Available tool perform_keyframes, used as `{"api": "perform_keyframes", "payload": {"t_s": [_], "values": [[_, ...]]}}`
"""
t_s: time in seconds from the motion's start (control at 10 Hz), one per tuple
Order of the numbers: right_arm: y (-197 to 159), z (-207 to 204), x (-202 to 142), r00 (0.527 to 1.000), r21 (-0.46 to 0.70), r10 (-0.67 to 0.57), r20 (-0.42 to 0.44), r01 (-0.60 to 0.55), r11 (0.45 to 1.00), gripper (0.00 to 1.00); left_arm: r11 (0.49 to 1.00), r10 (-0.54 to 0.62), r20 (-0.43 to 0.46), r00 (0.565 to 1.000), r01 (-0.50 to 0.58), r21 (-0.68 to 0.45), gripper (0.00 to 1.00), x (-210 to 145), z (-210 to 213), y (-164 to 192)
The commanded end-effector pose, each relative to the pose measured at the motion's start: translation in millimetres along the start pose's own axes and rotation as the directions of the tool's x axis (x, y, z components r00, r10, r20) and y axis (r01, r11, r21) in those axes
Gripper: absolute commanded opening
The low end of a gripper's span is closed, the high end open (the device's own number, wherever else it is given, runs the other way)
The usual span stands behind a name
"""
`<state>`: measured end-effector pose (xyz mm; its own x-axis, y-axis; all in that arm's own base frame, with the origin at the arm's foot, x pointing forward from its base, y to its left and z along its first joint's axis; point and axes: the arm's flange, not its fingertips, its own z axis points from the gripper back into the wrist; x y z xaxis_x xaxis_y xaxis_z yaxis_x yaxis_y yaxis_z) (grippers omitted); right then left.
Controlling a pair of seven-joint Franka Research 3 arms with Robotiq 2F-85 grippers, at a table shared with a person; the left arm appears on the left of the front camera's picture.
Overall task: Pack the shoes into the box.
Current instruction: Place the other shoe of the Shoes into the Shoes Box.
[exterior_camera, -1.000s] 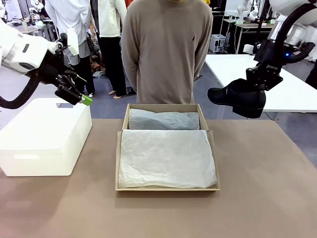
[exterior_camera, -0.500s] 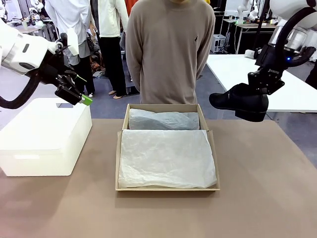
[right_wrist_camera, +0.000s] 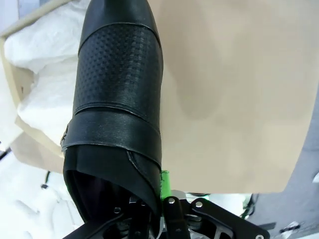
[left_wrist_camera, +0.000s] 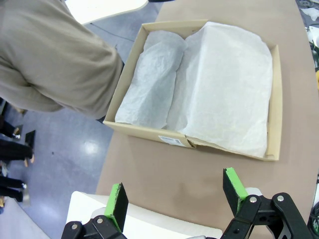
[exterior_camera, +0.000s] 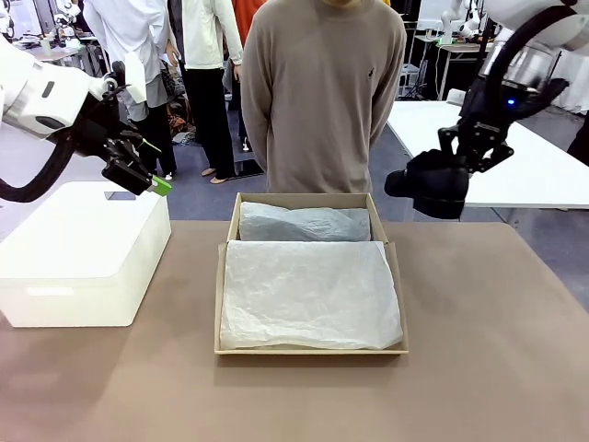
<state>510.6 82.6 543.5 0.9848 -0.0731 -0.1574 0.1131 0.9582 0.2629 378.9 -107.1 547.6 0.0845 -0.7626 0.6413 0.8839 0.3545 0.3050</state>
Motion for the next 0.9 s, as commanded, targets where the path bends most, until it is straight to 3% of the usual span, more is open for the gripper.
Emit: {"api": "perform_keyframes", "payload": {"t_s": [0.0, 0.4, 0.6, 0.8], "values": [[30.2, -0.1, -18.1, 0.984, 0.032, -0.171, 0.044, 0.169, 0.985, 0.0, 1.0, -0.01, 0.018, 1.0, 0.011, -0.012, 1.0, -2.3, -1.5, 2.2], [85.0, -7.1, -26.3, 0.916, 0.027, -0.363, 0.173, 0.364, 0.931, 0.0, 1.0, -0.01, 0.018, 1.0, 0.011, -0.012, 1.0, -2.3, -1.5, 2.2], [101.7, -7.6, -27.1, 0.911, 0.016, -0.362, 0.197, 0.366, 0.93, 0.0, 1.0, -0.01, 0.018, 1.0, 0.011, -0.012, 1.0, -2.3, -1.5, 2.2], [96.9, -7.7, -25.8, 0.927, 0.025, -0.341, 0.159, 0.341, 0.94, 0.0, 1.0, -0.01, 0.018, 1.0, 0.011, -0.012, 1.0, -2.3, -1.5, 2.2]]}}
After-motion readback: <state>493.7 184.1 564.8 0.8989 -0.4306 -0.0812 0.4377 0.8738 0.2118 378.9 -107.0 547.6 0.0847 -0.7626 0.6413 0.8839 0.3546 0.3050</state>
